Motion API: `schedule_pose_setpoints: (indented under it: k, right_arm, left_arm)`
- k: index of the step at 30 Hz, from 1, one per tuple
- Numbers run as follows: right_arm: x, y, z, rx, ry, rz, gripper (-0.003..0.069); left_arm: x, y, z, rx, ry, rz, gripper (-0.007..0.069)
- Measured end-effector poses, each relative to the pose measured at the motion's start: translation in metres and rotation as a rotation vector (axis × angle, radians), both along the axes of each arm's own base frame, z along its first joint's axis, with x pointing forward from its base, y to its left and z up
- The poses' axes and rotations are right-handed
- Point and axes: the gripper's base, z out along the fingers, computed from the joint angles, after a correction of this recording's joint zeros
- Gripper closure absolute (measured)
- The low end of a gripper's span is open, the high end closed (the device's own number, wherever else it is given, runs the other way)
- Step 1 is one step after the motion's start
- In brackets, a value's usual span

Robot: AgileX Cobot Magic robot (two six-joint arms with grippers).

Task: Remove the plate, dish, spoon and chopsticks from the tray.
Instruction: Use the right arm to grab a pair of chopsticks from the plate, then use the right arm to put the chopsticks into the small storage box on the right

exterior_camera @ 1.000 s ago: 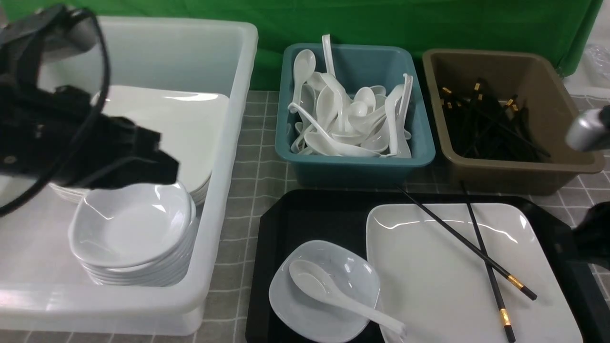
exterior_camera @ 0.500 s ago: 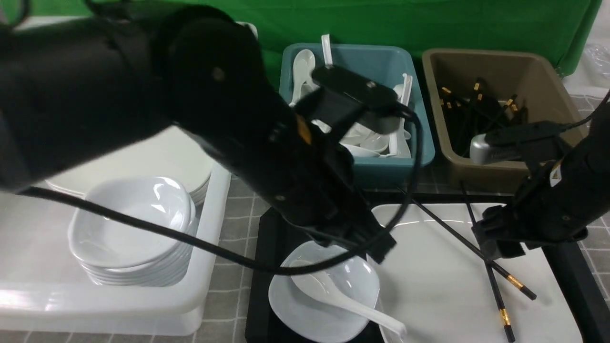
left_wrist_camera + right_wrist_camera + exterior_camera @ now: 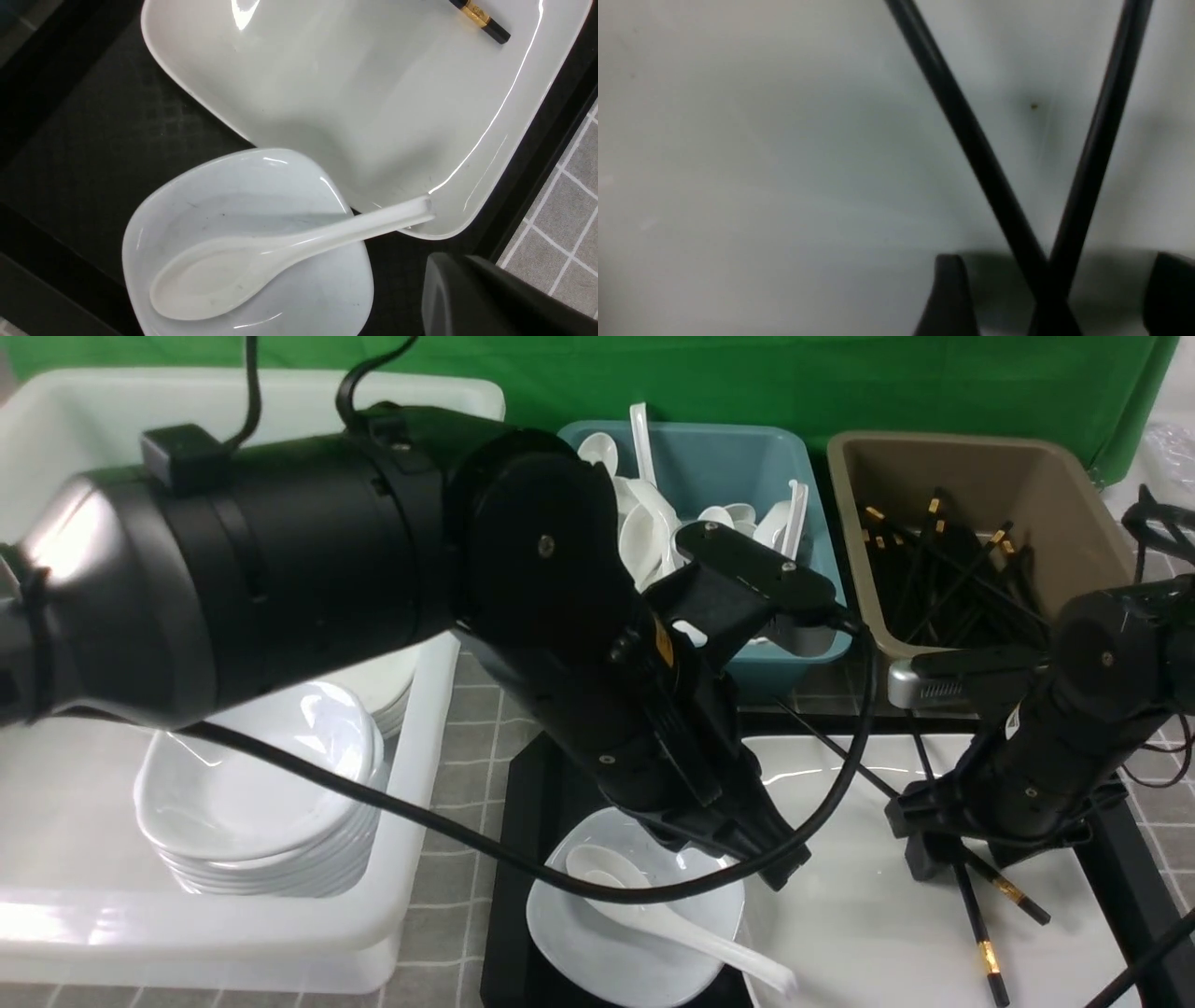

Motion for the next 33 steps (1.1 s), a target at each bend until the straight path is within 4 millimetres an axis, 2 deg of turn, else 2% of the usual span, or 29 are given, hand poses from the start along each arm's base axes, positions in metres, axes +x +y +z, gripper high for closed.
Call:
schedule_pose_setpoints:
  k: [2,4,6,7,9,13,24,29,30,31,33]
  right_arm:
    - [0.001,0.0,-0.001,-0.011,0.002,0.013,0.0144]
    - [0.001,0.0,-0.001,-0.011,0.002,0.014,0.0232]
    - [0.001,0.0,-0.001,-0.012,0.004,0.014,0.0359]
    - [0.0,0.0,0.0,-0.013,0.007,0.017,0.0465]
    - [-0.001,0.001,0.001,-0.007,0.015,0.011,0.0568]
    - [-0.01,0.003,0.008,0.002,0.045,0.015,0.0583]
    - [-0.045,0.029,0.049,0.041,0.082,0.159,0.0583]
    - [-0.057,0.028,0.084,0.084,-0.028,0.173,0.0583]
    - [-0.057,0.024,0.095,0.095,-0.066,0.162,0.0583]
    - [-0.057,0.024,0.097,0.097,-0.073,0.161,0.0583]
    - [-0.047,0.014,0.12,0.118,-0.161,0.125,0.0583]
  left_arm:
    - [0.0,0.0,0.0,-0.001,-0.001,0.0,0.0622]
    - [0.0,0.0,0.0,-0.001,-0.001,0.0,0.0622]
    - [0.0,0.0,0.0,-0.001,-0.001,0.0,0.0622]
    - [0.0,0.0,0.0,0.0,0.0,0.0,0.0622]
    - [0.0,0.0,0.0,0.0,0.0,0.0,0.0622]
    - [0.0,0.0,0.0,0.0,0.0,0.0,0.0622]
    - [-0.002,-0.004,0.002,-0.052,0.03,0.017,0.0622]
    - [0.003,-0.008,0.006,-0.111,-0.018,0.04,0.0622]
    - [0.006,-0.009,0.008,-0.136,-0.045,0.05,0.0622]
    - [0.006,-0.009,0.008,-0.136,-0.045,0.05,0.0622]
    - [0.012,-0.014,0.015,-0.204,-0.116,0.074,0.0622]
